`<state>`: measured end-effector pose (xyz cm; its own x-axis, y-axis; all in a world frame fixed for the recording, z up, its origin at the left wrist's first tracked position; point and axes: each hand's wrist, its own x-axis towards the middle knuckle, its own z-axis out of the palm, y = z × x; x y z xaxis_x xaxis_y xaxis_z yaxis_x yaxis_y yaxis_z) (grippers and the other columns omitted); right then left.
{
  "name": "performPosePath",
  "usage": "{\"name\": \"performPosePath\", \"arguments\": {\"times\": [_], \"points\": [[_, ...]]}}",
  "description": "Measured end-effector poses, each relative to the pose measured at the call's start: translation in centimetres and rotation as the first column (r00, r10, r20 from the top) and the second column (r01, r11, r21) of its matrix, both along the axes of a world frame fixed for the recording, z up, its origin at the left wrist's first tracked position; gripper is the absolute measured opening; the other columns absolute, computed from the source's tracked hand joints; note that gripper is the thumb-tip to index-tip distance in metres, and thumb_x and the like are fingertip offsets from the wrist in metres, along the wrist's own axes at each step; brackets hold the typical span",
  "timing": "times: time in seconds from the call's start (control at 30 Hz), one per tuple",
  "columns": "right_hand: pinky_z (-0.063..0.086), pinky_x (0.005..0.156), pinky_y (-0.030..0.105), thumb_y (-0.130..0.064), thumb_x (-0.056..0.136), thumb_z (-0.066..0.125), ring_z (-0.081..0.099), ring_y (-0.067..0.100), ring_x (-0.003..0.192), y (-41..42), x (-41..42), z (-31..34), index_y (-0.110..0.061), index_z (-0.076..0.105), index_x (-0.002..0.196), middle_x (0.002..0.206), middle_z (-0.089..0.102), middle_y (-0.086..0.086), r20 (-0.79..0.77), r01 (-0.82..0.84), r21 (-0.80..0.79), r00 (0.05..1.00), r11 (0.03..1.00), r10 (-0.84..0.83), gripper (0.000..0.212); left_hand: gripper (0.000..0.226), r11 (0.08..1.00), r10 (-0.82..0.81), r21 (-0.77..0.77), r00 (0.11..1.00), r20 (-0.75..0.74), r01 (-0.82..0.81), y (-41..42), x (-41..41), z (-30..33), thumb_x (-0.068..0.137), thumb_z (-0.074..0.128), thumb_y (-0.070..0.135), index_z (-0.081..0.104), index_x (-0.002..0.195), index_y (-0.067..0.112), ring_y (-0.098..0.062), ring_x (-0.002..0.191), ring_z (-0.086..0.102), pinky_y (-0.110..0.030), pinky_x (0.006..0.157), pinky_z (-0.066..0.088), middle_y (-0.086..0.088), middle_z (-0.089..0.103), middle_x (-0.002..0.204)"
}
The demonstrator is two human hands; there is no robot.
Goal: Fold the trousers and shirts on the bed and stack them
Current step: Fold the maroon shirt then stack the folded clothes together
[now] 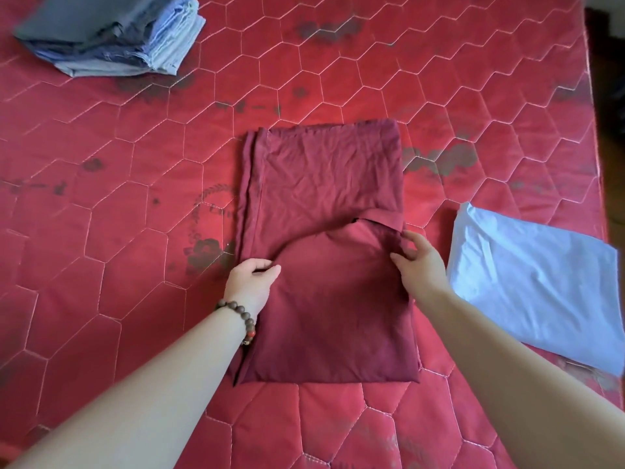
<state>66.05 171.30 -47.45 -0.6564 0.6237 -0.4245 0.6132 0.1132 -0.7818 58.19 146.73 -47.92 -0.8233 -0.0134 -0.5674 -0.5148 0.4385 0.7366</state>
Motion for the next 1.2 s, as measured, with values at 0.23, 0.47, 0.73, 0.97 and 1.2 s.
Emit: {"name": "performPosePath", "arguments": {"times": [0.23,0.47,0.73,0.97,1.2], "points": [[0.004,0.119,0.054,-0.043,0.093,0.042,0.008,0.026,0.149,-3.0,0.3,-0.2,-0.018,0.033,0.148,0.16,0.018,0.007,0.289,-0.543,0.793,0.735,0.277,0.613,0.061,0.05,0.522,-0.852,-0.686,0.267,-0.451,0.507,-0.3,2.8,-0.3,0.092,0.044,0.03,0.046,0.14,0.013,-0.024,0.142,0.029,-0.039,0.117,0.025,-0.008,0.037,0.151],[-0.005,0.119,0.049,-0.061,0.096,0.013,-0.011,0.024,0.148,-1.3,-0.8,-3.6,-0.038,0.007,0.152,0.161,-0.008,-0.001,0.532,-0.8,0.581,0.514,0.152,0.673,0.061,0.059,0.182,-0.983,-0.791,0.088,-0.16,0.584,-1.5,1.8,-3.6,0.096,0.03,0.048,0.024,0.151,0.029,-0.016,0.148,0.011,-0.046,0.118,0.013,0.002,0.017,0.16],[0.019,0.117,0.052,0.003,0.075,0.03,0.019,0.026,0.146,6.8,4.0,-0.7,-0.026,0.018,0.153,0.16,0.017,0.003,0.595,-0.727,0.641,0.268,-0.246,0.758,0.085,0.091,-0.081,-0.956,-0.919,-0.292,-0.038,0.387,-7.4,-3.8,-0.8,0.067,0.025,-0.014,0.031,0.149,0.023,-0.025,0.146,0.019,-0.055,0.115,0.021,0.0,0.027,0.157],[0.02,0.116,0.054,-0.002,0.083,0.036,0.022,0.028,0.144,4.5,6.2,-1.0,-0.029,0.019,0.153,0.16,0.016,0.005,0.676,-0.705,0.578,0.131,-0.411,0.725,0.077,0.099,-0.3,-0.917,-0.834,-0.38,0.119,0.463,-8.7,-2.7,0.1,0.062,0.035,-0.011,0.022,0.152,0.028,-0.025,0.148,0.012,-0.05,0.119,0.015,0.001,0.016,0.16],[-0.006,0.12,0.036,0.009,0.081,0.037,-0.01,0.021,0.148,1.8,3.7,1.1,-0.038,0.014,0.151,0.159,-0.008,-0.003,0.588,-0.91,0.377,0.09,-0.173,0.804,0.087,0.059,0.208,-0.976,-0.389,0.162,-0.147,0.898,-5.8,-1.1,1.3,0.097,0.041,0.006,0.026,0.145,0.035,0.002,0.141,-0.011,-0.006,0.11,-0.008,0.029,0.006,0.148]]}}
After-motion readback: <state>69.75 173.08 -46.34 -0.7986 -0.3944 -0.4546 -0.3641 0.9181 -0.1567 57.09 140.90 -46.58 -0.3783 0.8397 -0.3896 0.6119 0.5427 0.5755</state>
